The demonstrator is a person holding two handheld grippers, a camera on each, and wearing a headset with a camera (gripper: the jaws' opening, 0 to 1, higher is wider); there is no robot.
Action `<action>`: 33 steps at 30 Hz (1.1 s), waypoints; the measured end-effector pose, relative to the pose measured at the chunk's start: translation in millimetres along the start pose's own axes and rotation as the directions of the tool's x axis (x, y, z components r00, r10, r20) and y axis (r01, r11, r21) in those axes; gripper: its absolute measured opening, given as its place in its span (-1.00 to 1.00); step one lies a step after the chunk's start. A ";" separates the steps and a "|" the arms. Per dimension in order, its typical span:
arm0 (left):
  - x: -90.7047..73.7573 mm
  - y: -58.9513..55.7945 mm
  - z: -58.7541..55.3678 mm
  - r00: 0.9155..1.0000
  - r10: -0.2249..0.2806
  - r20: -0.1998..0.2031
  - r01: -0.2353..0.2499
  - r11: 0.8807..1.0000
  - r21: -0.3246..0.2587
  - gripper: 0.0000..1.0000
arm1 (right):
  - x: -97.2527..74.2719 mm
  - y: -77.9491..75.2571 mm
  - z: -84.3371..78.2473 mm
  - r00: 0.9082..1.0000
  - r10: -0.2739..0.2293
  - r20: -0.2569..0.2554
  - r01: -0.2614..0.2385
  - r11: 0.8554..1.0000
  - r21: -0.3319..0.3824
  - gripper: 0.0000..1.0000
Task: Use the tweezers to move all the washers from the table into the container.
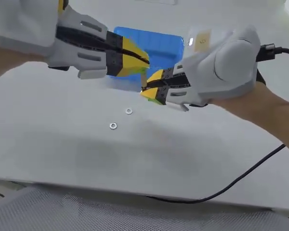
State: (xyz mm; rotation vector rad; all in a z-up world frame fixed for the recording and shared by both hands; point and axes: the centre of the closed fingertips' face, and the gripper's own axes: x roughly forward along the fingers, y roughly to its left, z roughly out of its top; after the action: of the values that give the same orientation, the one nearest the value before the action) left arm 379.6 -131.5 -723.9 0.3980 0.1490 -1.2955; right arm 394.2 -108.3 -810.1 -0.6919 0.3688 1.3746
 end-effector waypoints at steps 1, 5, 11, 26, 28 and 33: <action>-0.2 1.9 2.2 1.000 0.001 0.003 -0.001 1.000 0.003 -0.92 | -1.4 -2.5 1.6 1.000 -0.003 0.002 0.003 1.000 0.000 -0.81; 0.6 13.7 8.5 1.000 0.004 0.012 -0.004 1.000 0.030 -0.92 | -3.9 -17.1 4.4 1.000 -0.030 0.003 0.030 1.000 -0.008 -0.81; 3.4 32.9 17.9 1.000 0.009 0.019 -0.010 0.997 0.075 -0.92 | -8.1 -41.0 9.7 0.996 -0.082 0.021 0.082 0.997 0.000 -0.81; 14.2 74.0 4.1 0.999 0.025 0.035 -0.027 0.998 0.062 -0.92 | 10.4 -76.5 4.8 0.992 -0.124 0.026 0.123 0.992 0.034 -0.83; 16.4 78.5 -2.5 0.999 0.028 0.027 -0.029 0.998 0.054 -0.92 | 16.4 -80.4 -0.3 0.992 -0.126 0.012 0.125 0.992 0.030 -0.83; 20.6 86.9 -10.6 0.998 0.042 0.041 -0.043 0.999 0.026 -0.92 | 20.4 -86.6 -6.6 0.992 -0.129 0.002 0.129 0.990 0.049 -0.83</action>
State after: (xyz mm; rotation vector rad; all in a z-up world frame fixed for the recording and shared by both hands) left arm 469.4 -127.5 -722.8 0.3958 0.0894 -1.2642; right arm 483.0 -100.7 -807.5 -0.6605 0.3469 1.2406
